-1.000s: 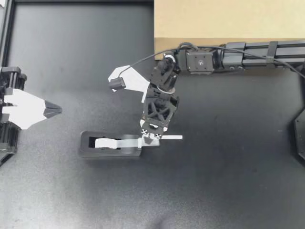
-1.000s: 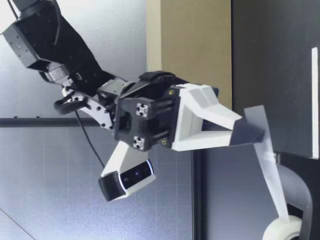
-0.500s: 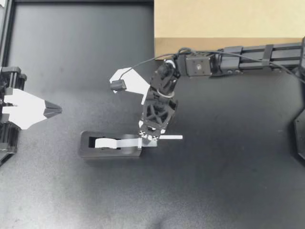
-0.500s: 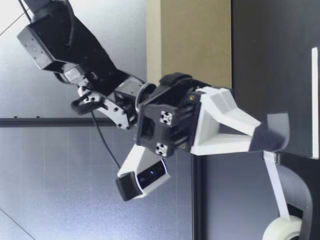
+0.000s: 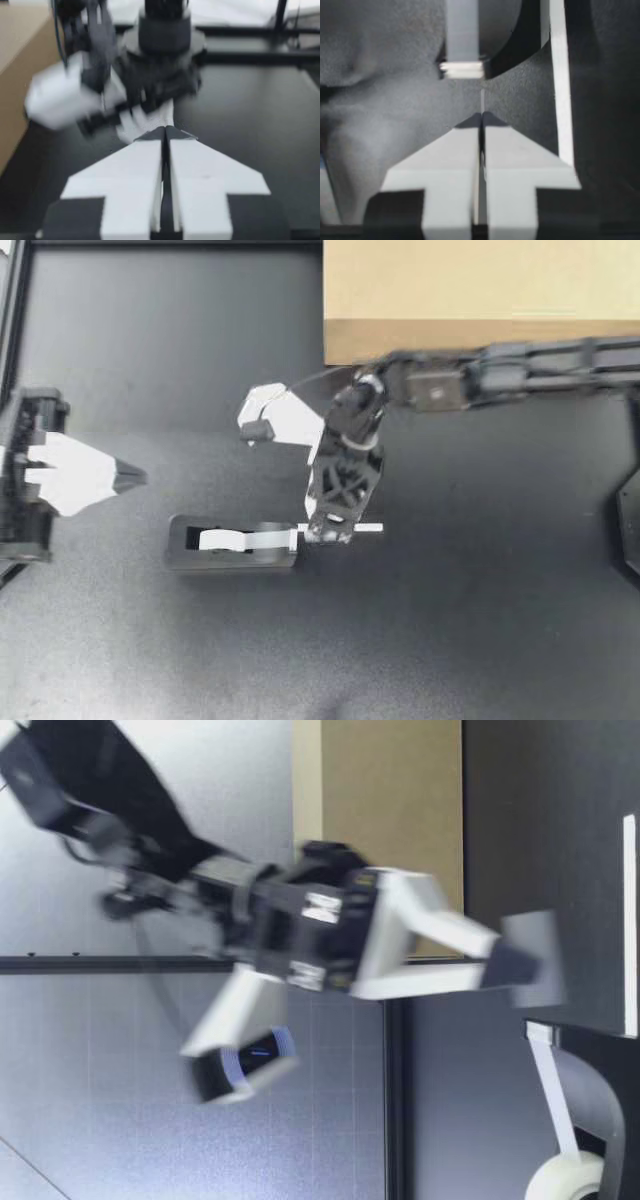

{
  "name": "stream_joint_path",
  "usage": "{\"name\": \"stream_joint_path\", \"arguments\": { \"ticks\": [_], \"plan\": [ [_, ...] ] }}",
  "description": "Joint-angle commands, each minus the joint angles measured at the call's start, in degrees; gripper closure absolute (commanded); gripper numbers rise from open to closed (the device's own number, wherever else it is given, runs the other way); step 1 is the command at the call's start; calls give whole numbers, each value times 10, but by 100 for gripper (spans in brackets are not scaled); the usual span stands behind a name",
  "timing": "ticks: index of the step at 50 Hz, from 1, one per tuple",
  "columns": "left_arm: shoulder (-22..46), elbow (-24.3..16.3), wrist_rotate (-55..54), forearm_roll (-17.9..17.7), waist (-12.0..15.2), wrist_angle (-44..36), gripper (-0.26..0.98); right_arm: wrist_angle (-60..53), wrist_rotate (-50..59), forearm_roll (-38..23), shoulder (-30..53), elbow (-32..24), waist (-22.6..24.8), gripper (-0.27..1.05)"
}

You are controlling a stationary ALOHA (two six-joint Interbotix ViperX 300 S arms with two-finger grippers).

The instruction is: Cut a small piece of tape from the tape dispenser then place it on the cardboard box's edge.

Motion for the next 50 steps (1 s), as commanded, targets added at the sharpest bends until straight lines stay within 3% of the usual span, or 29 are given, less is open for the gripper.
{"name": "stream_joint_path", "arguments": {
  "ticks": [1,21,26,36,50],
  "plan": [
    [34,-24,0,-11,1,-11,85,-12,2,-25,-61,-6,2,88],
    [154,-77,2,-50,7,-58,78,-108,4,-98,-151,-8,20,89],
    [178,-92,0,-56,7,-62,67,-131,4,-116,-162,-8,26,89],
    [209,-123,-4,-56,8,-62,32,-150,3,-126,-169,-11,32,89],
    [246,-152,-18,-56,8,-61,32,-165,2,-137,-171,-19,38,89]
  ]
}}
